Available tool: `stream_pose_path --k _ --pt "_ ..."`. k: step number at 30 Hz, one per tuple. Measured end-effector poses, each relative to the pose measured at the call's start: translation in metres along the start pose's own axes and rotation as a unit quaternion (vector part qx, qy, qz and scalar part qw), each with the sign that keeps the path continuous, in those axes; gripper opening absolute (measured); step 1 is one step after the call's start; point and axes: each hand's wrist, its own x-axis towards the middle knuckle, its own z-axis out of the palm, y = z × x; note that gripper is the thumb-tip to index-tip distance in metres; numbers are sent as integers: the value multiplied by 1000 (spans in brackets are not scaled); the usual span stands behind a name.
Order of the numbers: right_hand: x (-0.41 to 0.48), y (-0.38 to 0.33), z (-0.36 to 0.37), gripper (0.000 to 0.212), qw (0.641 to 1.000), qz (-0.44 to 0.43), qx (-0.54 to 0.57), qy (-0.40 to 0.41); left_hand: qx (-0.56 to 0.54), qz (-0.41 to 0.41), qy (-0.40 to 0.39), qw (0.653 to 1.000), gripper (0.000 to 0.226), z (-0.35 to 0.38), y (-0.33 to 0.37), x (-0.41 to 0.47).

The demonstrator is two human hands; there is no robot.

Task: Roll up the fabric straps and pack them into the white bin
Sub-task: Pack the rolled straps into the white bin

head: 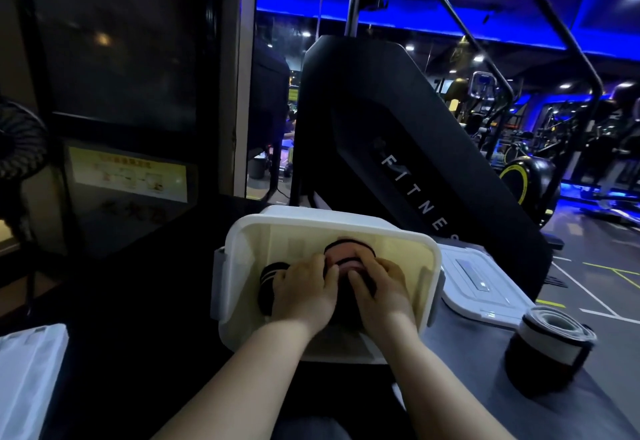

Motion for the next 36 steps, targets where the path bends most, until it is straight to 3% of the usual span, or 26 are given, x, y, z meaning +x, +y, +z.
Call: stream_pose_path --k 8,14,36 --pt "1 1 7 40 1000 1 9 2 -107 77 11 991 43 7 2 5" --pt "4 5 12 34 997 -47 58 34 -69 87 30 993 44 13 0 8" --pt "8 7 13 33 996 -14 80 35 -26 57 15 998 48 21 2 10"
